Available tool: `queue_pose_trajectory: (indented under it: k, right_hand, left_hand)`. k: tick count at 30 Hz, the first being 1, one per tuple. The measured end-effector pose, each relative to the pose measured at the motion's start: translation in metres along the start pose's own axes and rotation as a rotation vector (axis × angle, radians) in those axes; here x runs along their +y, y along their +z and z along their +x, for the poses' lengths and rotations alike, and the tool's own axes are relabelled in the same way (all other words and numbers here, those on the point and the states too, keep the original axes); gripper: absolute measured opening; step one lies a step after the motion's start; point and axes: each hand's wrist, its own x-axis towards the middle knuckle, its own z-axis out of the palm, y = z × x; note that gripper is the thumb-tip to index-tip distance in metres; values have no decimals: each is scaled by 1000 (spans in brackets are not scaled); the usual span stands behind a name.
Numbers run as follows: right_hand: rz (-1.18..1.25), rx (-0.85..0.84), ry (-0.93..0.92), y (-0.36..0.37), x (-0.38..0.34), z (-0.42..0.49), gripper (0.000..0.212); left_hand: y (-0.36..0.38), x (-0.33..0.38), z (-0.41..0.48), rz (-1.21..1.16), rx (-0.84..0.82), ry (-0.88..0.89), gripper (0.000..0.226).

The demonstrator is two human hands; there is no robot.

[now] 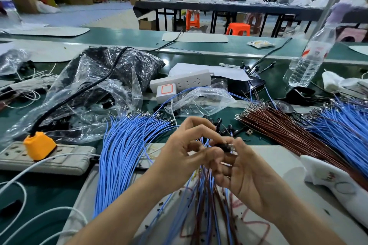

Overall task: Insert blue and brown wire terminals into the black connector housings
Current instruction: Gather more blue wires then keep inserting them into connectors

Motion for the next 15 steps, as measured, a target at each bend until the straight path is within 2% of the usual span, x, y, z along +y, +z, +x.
queue_pose_trajectory:
  k: [2,6,11,15]
  right_hand:
    - [-41,-21,-2,0,1,0,58]
    - [-96,40,4,-2,-2,-2,62]
    - [-102,27,-52,-3,-4,-3,55]
    - [-72,51,-43,-5,-1,1,61]
  left_hand:
    - [2,1,0,-32,-22,-28,11]
    - [7,3,-1,-143,-83,-67,20]
    - [7,-4,-2,-130,-68,-102,13]
    - [5,-10,0,-66,-65,-129,15]
